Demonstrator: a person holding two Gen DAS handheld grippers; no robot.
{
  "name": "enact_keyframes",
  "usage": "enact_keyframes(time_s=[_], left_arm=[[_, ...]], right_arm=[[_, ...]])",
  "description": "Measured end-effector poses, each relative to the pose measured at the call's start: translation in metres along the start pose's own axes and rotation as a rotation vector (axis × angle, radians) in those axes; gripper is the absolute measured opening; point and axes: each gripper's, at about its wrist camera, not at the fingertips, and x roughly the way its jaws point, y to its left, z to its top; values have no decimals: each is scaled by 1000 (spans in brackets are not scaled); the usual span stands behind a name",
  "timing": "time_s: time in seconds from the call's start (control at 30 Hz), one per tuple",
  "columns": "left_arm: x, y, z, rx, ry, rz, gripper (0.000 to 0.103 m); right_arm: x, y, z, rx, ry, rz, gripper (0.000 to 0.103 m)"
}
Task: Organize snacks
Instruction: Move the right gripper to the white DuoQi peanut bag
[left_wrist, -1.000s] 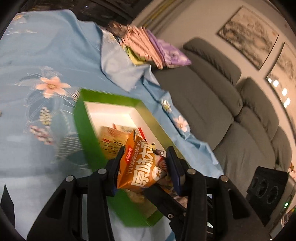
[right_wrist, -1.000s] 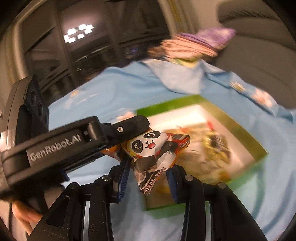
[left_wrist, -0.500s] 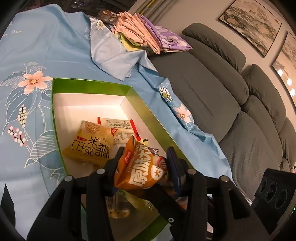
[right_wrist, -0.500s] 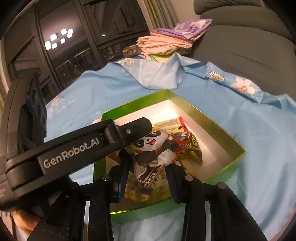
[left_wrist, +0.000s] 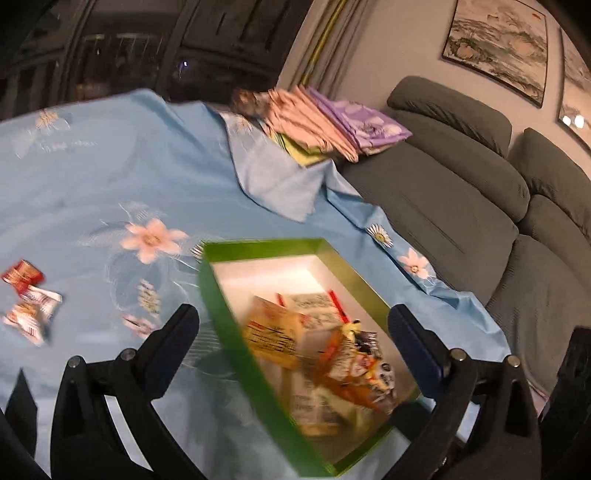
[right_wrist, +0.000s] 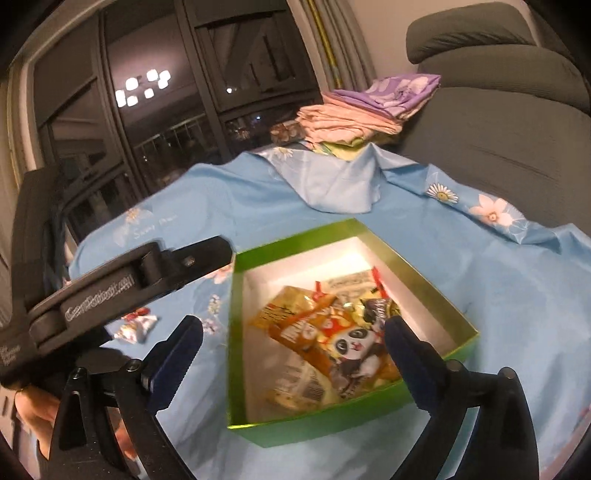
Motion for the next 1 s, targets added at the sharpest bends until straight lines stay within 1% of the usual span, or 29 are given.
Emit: enact_keyframes(time_s=[0.07, 0.13, 0.2, 0.3, 0.33, 0.37, 0.4, 0.47, 0.53, 0.6, 0.7, 0.8, 0.9, 0.97, 1.0], left_arm=[[-9, 10, -6, -1, 8, 26, 103], [-16, 21, -12, -1, 21, 51, 103], [-29, 41, -19, -27, 25, 70, 103], [-49, 81, -26, -123, 19, 109, 103], [-55, 91, -27, -148, 15, 118, 103], [-64, 110, -30, -188, 6, 138, 103], [-69, 120, -31, -204, 3, 151, 102], [-79, 151, -35, -239, 7, 188, 103], [-85, 172, -38, -278, 16, 213, 102], [-90, 198, -39, -341, 21, 221, 102], [-92, 230, -41, -410, 35, 228, 102], [-89, 259, -47, -454, 31, 205, 102], [-81, 290, -54, -558, 73, 186, 102], [-74, 308, -59, -626, 91, 149, 102], [-72, 315, -60, -647, 94, 141, 102]], right_arm=[[1, 7, 1, -5, 9, 4, 99], [4, 16, 1, -20, 30, 27, 99], [7, 32, -2, -73, 58, 32, 99], [4, 52, -8, -114, 63, 49, 99], [4, 57, -10, -116, 59, 57, 99], [4, 60, -11, -106, 55, 68, 99], [5, 63, -11, -76, 53, 96, 99], [11, 63, -12, 17, 61, 177, 100], [22, 63, -13, 140, 92, 278, 100], [36, 68, -16, 246, 133, 380, 101], [59, 88, -23, 300, 195, 502, 101], [87, 119, -26, 282, 292, 525, 101], [122, 147, -29, 277, 380, 559, 101], [146, 157, -34, 332, 430, 596, 101], [160, 162, -40, 381, 460, 639, 101]])
